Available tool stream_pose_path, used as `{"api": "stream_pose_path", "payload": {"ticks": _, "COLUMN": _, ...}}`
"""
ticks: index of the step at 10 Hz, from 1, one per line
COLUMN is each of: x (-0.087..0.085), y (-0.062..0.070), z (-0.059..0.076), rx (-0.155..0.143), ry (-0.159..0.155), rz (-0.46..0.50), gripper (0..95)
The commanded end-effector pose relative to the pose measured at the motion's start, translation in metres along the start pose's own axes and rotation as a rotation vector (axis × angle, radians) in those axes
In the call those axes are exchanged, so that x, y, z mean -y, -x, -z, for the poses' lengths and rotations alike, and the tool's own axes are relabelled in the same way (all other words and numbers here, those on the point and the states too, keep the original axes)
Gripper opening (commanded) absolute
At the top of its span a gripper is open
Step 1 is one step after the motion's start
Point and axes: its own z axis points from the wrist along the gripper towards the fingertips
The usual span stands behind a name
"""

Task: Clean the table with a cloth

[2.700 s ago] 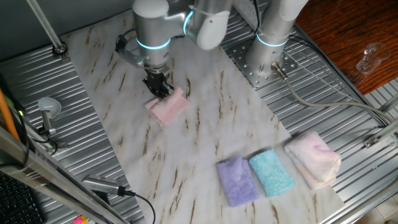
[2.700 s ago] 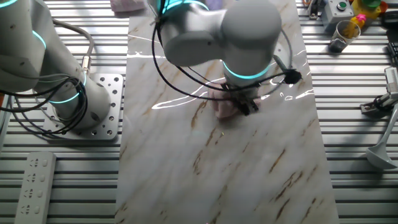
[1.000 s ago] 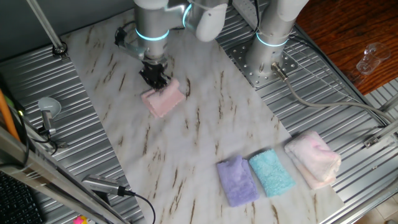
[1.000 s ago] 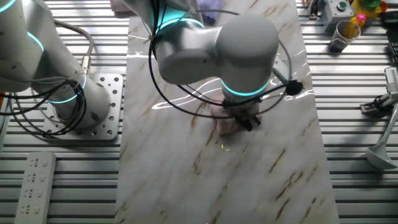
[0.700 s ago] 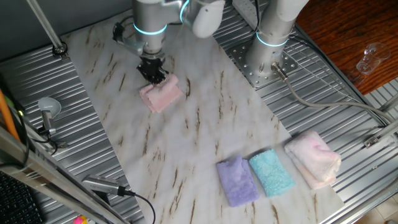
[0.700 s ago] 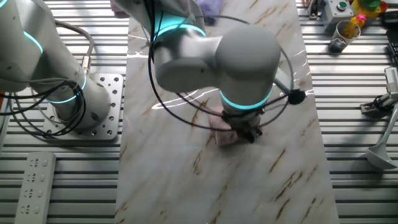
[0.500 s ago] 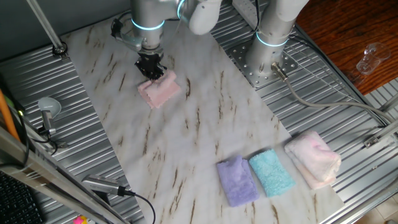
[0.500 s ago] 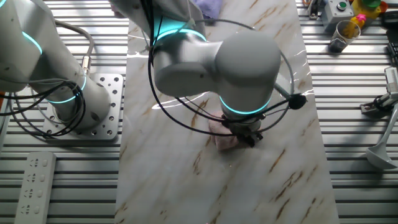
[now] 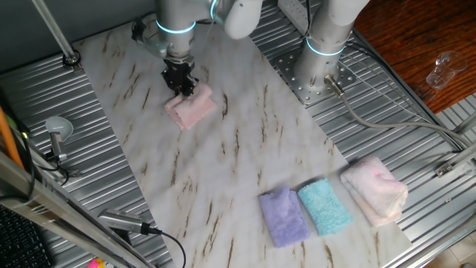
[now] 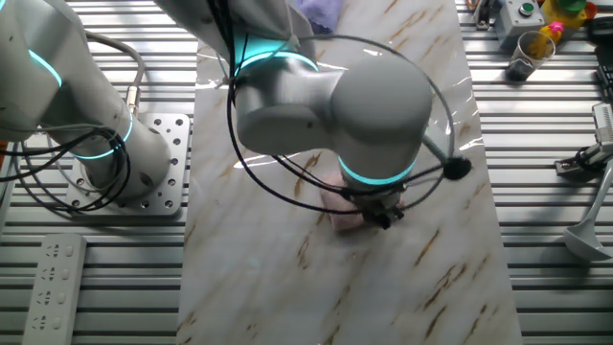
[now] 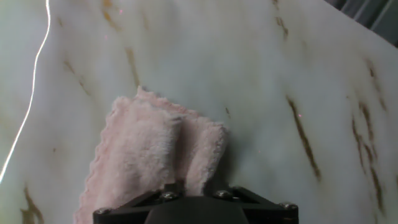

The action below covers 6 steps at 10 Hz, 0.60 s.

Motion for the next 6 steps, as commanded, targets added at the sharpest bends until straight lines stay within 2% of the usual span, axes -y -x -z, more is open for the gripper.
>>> {"api": "stream_pose_path", "payload": {"ticks": 1, "x": -0.001, "y": 0.001, "z": 0.001, "rx": -0.008, "ry": 0.003, "rz": 0.008, "gripper": 95.0}}
{"api": "stream_pose_path", "payload": {"ticks": 2, "x": -0.001, "y": 0.001, "z": 0.001, "rx": -0.012, "ry": 0.001, "rz": 0.010, "gripper": 95.0}}
{"api": "stream_pose_path", "payload": {"ticks": 3, "x": -0.001, "y": 0.001, "z": 0.001, "rx": -0.016, "ry": 0.001, "rz": 0.012, "gripper": 76.0}}
{"api": "stream_pose_path", "payload": {"ticks": 6, "x": -0.006, "y": 0.009, "z": 0.024, "rx": -0.042, "ry": -0.018, "rz": 0.008, "gripper": 76.0}}
